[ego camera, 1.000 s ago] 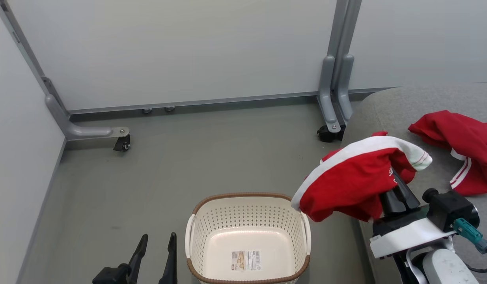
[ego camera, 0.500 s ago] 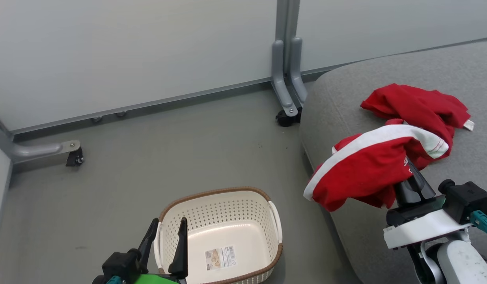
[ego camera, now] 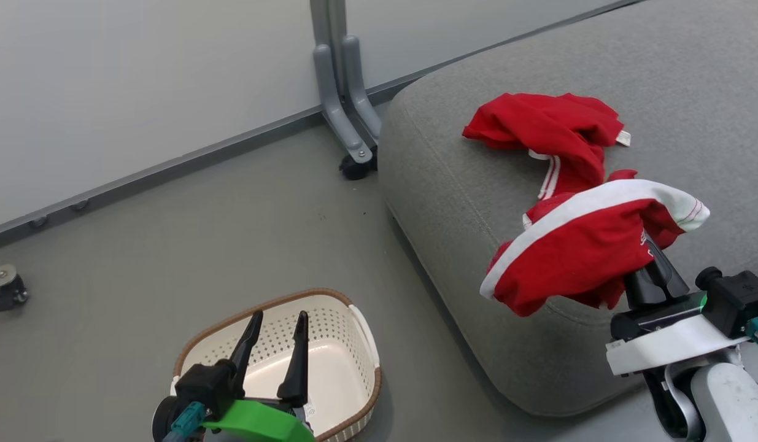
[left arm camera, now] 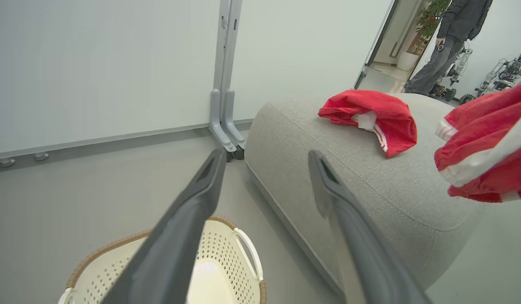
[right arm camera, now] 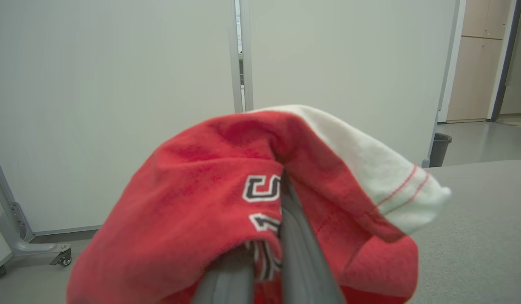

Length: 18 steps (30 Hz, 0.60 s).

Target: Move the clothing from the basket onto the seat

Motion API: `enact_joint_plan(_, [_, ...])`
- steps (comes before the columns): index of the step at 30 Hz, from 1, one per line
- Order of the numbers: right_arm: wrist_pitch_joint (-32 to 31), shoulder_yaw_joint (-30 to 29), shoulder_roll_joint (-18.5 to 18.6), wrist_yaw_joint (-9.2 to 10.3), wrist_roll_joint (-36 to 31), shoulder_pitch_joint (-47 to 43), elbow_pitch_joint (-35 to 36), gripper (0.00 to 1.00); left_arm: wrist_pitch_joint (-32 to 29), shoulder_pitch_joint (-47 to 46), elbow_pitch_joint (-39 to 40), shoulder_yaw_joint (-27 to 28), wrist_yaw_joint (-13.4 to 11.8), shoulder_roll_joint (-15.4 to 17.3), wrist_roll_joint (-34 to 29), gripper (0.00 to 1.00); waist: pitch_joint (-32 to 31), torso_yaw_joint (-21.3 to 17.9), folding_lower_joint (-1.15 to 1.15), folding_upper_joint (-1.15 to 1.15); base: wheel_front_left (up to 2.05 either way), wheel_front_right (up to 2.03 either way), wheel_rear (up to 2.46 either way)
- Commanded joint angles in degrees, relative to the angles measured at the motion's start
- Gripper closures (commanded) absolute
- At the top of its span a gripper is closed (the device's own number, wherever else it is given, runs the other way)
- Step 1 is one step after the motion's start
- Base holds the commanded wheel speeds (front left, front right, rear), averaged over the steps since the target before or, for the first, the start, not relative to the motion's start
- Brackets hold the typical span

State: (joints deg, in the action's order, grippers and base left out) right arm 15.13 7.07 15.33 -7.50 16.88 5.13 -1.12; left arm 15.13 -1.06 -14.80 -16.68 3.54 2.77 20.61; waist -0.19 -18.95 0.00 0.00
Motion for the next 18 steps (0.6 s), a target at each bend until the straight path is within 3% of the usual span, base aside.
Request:
enact_joint_plan(1, [0.0, -0.1, 0.1, 0.02, 0.3, 0.9, 0.2, 1.0, 0.0, -1.3, -0.1, -0.1, -0.4, 0.2, 0.0, 0.0, 2.1, -4.5, 0.0, 0.0, 0.0, 0.0, 0.0])
enact_joint_plan(7, [0.0, -0.4, 0.0, 0.02, 0.8, 1.4, 0.2, 1.0, 0.0, -2.8, -0.8, -1.2, -0.5, 0.2, -0.3, 0.0, 3.5, -7.8, 0.0, 0.0, 0.0, 0.0, 0.0])
enact_joint_plan(18, [0.0, -2.7, -0.6, 0.02, 0.9, 1.2, 0.6, 1.0, 0.0, -4.4, -2.2, -2.4, -0.1, 0.3, -0.7, 0.0, 4.9, -9.0, 0.0, 0.0, 0.0, 0.0, 0.0])
